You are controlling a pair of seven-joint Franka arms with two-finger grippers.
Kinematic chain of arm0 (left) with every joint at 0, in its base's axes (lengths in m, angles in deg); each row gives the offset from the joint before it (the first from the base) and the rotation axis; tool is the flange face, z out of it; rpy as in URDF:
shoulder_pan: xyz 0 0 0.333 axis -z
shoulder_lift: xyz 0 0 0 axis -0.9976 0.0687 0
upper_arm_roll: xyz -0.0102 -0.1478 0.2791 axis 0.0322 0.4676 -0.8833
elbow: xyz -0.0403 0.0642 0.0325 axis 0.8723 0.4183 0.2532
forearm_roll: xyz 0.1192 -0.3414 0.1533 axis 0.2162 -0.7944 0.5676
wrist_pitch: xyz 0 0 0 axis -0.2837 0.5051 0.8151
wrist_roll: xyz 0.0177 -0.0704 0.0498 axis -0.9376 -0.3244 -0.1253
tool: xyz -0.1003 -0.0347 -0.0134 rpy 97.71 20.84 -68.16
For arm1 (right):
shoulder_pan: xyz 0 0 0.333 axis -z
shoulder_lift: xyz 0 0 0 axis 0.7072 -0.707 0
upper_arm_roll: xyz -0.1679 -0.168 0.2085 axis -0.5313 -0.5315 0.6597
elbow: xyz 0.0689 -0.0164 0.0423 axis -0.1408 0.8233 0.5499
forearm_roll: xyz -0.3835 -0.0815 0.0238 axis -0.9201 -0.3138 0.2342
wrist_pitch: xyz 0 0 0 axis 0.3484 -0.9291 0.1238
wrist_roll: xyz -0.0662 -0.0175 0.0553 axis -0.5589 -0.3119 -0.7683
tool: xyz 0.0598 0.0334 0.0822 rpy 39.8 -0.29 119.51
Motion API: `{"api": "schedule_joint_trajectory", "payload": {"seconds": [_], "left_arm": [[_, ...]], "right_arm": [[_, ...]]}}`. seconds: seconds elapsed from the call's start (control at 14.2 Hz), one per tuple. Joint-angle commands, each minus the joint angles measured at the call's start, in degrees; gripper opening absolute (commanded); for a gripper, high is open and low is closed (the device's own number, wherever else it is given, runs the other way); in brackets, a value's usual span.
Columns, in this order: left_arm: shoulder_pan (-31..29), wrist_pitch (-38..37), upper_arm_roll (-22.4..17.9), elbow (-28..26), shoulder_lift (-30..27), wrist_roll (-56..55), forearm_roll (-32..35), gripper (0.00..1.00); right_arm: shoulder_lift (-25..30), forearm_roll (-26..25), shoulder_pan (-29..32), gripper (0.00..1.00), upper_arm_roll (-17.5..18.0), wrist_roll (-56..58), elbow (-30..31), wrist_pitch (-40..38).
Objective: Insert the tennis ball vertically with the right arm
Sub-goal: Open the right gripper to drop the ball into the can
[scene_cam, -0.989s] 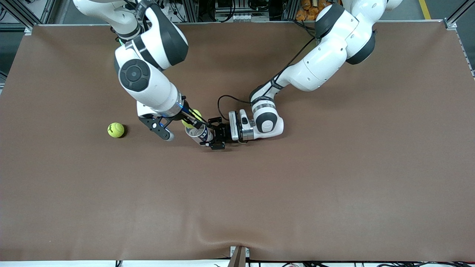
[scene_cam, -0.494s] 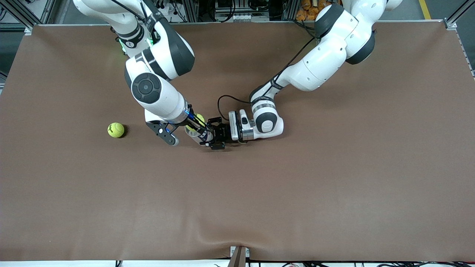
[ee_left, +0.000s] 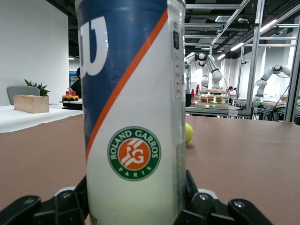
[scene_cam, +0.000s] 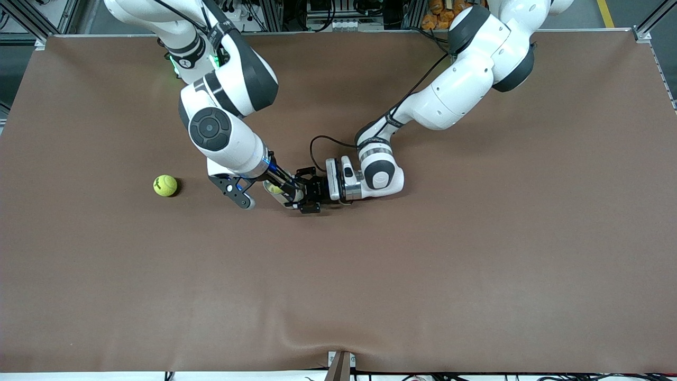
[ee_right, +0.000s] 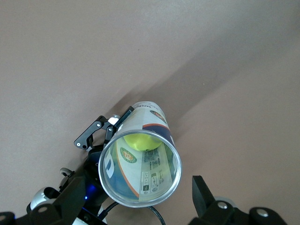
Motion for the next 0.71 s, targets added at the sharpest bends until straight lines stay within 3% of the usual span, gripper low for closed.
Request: {"api": "schedule_joint_trajectory", "payload": {"seconds": [0.0, 0.35, 0.64], "left_arm": [[0.05, -0.56, 0.43, 0.51, 1.66, 14.57, -4.06, 0.75], [-0.04, -0.56, 0.43, 0.51, 1.66, 14.57, -4.06, 0.74], [-0.04, -0.56, 0.43, 0.42, 1.57, 14.66, -4.15, 0.75]], "right_arm": [[0.57, -0.02, 0.30, 1.00, -0.49, -0.43, 0.02, -0.16], [1.53, -0.20, 6.09, 1.00, -0.75, 8.87, 0.90, -2.88], [3.03, -0.20, 14.09, 1.00, -0.75, 24.77, 7.13, -3.59]]}}
